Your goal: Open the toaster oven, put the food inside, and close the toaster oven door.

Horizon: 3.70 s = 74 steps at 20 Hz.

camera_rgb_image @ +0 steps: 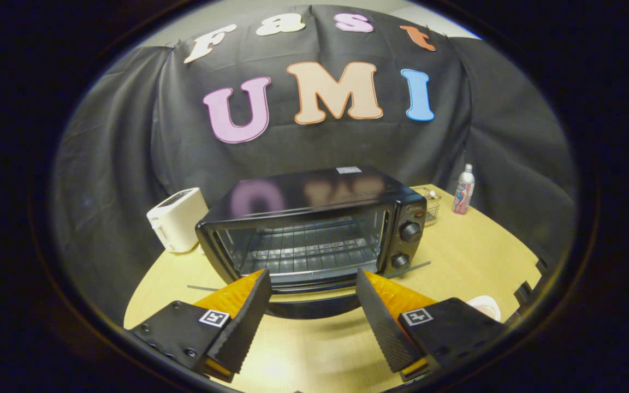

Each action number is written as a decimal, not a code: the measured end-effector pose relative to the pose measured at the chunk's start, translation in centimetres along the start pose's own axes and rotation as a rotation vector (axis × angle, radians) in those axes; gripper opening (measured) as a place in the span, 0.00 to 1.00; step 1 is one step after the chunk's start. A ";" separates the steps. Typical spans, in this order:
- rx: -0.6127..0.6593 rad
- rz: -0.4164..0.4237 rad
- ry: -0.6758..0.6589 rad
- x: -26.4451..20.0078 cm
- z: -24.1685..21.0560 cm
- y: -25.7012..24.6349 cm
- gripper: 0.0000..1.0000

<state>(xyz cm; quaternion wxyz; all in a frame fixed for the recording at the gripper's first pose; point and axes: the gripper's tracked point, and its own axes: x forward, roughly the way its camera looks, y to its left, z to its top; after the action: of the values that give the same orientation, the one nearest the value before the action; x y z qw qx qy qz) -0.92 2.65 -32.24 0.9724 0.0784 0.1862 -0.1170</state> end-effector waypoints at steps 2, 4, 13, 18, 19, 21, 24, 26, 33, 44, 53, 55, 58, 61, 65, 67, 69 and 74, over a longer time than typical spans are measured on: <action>0.013 -0.002 0.017 -0.4 -0.7 -0.2 0.98; 0.016 -0.014 0.050 -0.5 -1.4 -0.3 0.99; 0.025 -0.040 0.179 -1.0 -4.9 -1.1 0.99; -0.035 -0.047 0.268 -1.8 -8.5 -1.5 0.98; -0.062 -0.048 0.293 -1.7 -9.4 -1.6 0.98; -0.118 -0.046 0.338 -1.2 -11.0 -1.8 0.98; -0.115 -0.008 0.391 -0.3 -13.0 -0.8 0.97; -0.102 -0.002 0.396 0.3 -13.4 -0.8 0.97; -0.094 0.006 0.371 2.2 -13.3 -1.1 0.96; -0.101 0.035 0.376 1.1 -12.8 -2.0 0.96; 0.013 -0.160 0.347 -2.8 -9.9 -12.5 0.95; 0.035 -0.194 0.350 -3.6 -9.7 -14.9 0.95; 0.051 -0.262 0.348 -4.9 -9.6 -18.8 0.95; 0.073 -0.313 0.367 -6.0 -10.5 -22.4 0.95; 0.071 -0.356 0.392 -6.7 -11.8 -26.6 0.95; 0.057 -0.352 0.403 -6.4 -12.3 -28.2 0.96; 0.035 -0.340 0.431 -6.1 -13.2 -29.5 0.96; 0.039 -0.271 0.478 -5.0 -14.9 -30.4 0.96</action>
<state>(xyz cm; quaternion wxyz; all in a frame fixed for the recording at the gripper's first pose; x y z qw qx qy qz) -18.33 -22.66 -47.37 0.8746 0.0967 0.4169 -0.2277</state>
